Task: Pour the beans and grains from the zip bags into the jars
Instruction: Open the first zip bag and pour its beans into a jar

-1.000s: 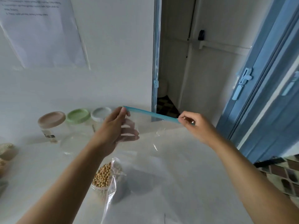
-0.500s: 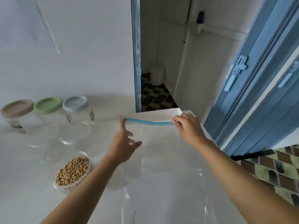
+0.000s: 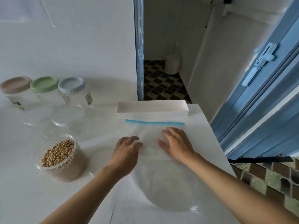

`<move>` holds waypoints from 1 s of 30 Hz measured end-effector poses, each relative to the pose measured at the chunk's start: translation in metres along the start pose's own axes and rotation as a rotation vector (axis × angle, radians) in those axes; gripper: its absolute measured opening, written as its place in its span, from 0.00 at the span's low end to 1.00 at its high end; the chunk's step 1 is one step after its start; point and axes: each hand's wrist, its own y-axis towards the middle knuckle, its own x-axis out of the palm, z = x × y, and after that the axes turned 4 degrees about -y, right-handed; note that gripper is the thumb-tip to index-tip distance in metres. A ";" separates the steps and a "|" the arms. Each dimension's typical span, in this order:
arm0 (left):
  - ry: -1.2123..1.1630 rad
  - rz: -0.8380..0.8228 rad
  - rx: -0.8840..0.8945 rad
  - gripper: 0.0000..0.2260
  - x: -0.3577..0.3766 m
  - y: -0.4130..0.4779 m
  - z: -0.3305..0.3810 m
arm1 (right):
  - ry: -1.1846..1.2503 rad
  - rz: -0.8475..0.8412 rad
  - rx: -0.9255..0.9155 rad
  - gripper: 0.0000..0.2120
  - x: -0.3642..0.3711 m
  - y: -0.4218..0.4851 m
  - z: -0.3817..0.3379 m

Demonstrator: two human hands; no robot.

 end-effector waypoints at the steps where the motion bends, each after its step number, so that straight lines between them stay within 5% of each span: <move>1: -0.059 -0.105 0.002 0.18 0.005 -0.003 0.005 | 0.000 -0.125 0.048 0.32 0.004 -0.002 -0.002; 4: 0.109 -0.395 -0.066 0.44 0.016 -0.017 0.019 | -0.011 -0.232 0.067 0.40 0.010 -0.002 -0.005; 10: 0.162 -0.305 -0.135 0.37 0.028 -0.023 0.022 | -0.050 -0.207 0.045 0.40 0.017 0.006 0.000; 19: 0.053 -0.465 -0.250 0.38 -0.003 -0.003 0.031 | 0.232 -0.195 0.073 0.36 -0.005 0.018 0.006; 25: 0.106 -0.364 -0.156 0.23 -0.018 0.045 0.013 | 0.116 0.189 0.031 0.15 -0.032 0.058 0.009; 30: 0.154 -0.443 -0.174 0.29 -0.003 0.053 -0.009 | 0.017 0.176 -0.015 0.20 -0.030 0.092 0.014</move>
